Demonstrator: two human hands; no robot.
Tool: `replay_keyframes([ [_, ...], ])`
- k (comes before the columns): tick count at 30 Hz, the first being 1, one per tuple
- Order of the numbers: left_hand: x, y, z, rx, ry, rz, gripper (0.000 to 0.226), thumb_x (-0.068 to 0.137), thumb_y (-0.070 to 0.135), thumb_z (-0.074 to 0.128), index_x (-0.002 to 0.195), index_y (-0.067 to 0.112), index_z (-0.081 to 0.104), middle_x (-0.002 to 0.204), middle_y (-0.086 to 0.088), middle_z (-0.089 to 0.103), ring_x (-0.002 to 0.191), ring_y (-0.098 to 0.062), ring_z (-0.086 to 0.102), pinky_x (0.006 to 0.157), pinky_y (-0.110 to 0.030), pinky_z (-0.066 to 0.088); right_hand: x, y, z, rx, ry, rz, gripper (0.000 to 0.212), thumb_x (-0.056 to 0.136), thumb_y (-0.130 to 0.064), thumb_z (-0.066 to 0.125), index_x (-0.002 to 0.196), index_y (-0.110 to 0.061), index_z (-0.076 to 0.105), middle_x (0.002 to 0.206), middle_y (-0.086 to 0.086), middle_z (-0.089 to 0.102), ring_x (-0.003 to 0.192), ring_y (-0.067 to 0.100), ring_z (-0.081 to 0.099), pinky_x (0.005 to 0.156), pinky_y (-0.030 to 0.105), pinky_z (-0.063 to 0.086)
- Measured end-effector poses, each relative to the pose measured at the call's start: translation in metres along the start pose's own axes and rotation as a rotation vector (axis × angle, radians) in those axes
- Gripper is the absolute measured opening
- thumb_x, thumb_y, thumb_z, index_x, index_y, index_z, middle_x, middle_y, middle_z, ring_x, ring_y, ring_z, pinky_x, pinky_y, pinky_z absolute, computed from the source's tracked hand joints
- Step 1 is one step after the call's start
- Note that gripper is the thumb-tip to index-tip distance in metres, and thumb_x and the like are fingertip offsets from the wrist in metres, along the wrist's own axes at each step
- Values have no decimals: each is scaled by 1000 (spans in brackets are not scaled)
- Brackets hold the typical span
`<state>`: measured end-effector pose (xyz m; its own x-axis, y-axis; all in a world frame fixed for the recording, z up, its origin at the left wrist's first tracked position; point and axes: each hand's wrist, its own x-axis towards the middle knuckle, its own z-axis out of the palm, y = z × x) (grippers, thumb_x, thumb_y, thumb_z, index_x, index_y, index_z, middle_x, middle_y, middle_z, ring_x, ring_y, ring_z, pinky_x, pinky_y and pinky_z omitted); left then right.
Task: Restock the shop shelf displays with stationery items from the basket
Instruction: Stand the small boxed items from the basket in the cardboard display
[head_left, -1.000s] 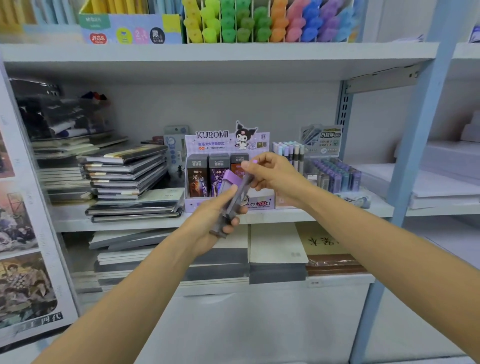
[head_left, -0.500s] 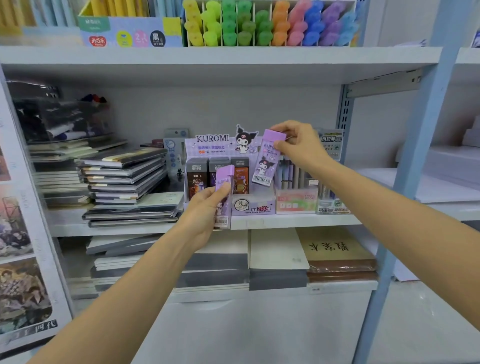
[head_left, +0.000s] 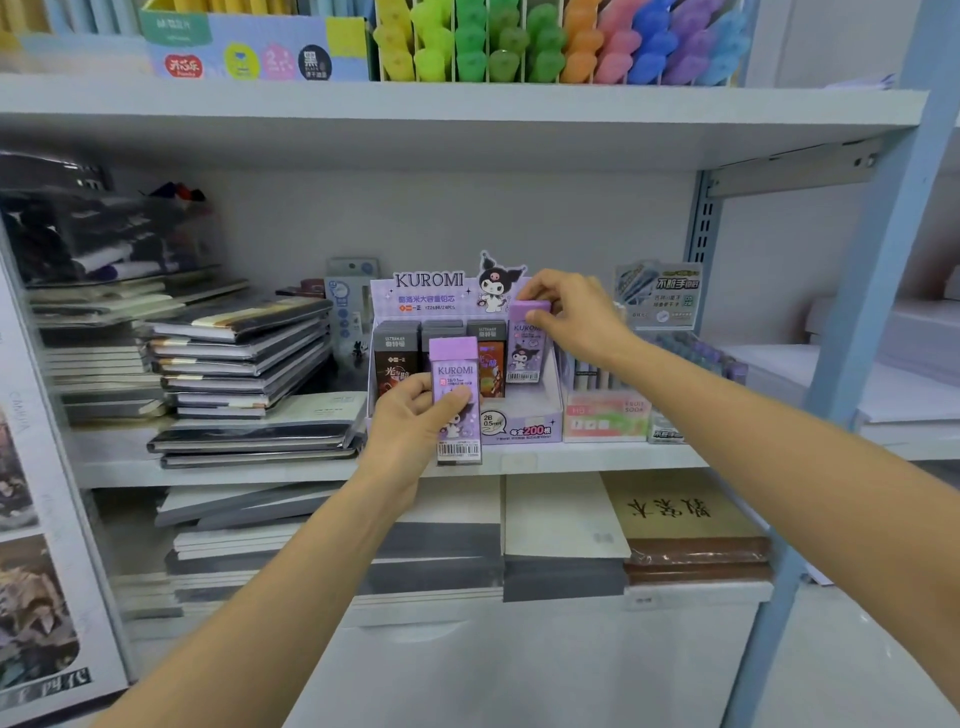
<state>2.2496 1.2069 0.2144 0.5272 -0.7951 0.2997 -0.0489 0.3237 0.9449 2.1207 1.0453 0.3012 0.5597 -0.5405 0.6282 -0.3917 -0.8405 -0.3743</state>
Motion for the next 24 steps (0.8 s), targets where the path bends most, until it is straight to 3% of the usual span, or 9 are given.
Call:
replay_keyframes([
  [2, 2, -2, 0, 9, 9, 26, 15, 91, 9, 64, 105, 14, 65, 91, 1, 77, 80, -13, 73, 61, -20, 56, 0, 2, 1, -103, -54, -23, 17, 89, -15, 67, 105, -20, 66, 102, 1, 71, 98, 20, 64, 99, 45, 45],
  [7, 2, -6, 2, 46, 12, 66, 15, 90, 8, 64, 103, 14, 65, 89, 4, 76, 82, -11, 72, 71, -23, 58, 5, 6, -7, -150, -176, 4, 19, 89, -17, 68, 107, -18, 65, 105, 2, 68, 99, 20, 61, 103, 46, 42],
  [13, 0, -5, 4, 63, -7, 62, 18, 90, 6, 64, 109, 9, 64, 95, 2, 75, 84, -12, 72, 78, -28, 59, 3, 5, 8, -224, 40, -62, 24, 85, -14, 71, 108, -20, 68, 96, -3, 56, 91, 19, 56, 96, 38, 41],
  [17, 0, -3, 6, 66, -25, 52, 21, 90, 7, 64, 112, 8, 64, 98, -1, 75, 87, -15, 72, 83, -33, 58, 6, 8, 3, -167, 81, -42, 20, 80, -15, 77, 99, -17, 72, 92, -3, 68, 86, 16, 61, 94, 42, 48],
  [21, 1, -3, 8, 65, -28, 55, 18, 90, 8, 65, 106, 14, 64, 98, 1, 75, 91, -17, 72, 84, -33, 57, 6, 8, 6, -229, 74, -71, 17, 83, -19, 74, 100, -19, 75, 103, -2, 72, 102, 18, 61, 101, 42, 41],
  [24, 1, -2, 10, 71, -28, 54, 19, 90, 8, 65, 108, 12, 64, 96, 0, 75, 91, -18, 71, 84, -33, 57, 8, 10, 5, -307, -32, -51, 22, 88, -21, 70, 110, -21, 72, 114, -4, 70, 112, 18, 57, 105, 41, 35],
])
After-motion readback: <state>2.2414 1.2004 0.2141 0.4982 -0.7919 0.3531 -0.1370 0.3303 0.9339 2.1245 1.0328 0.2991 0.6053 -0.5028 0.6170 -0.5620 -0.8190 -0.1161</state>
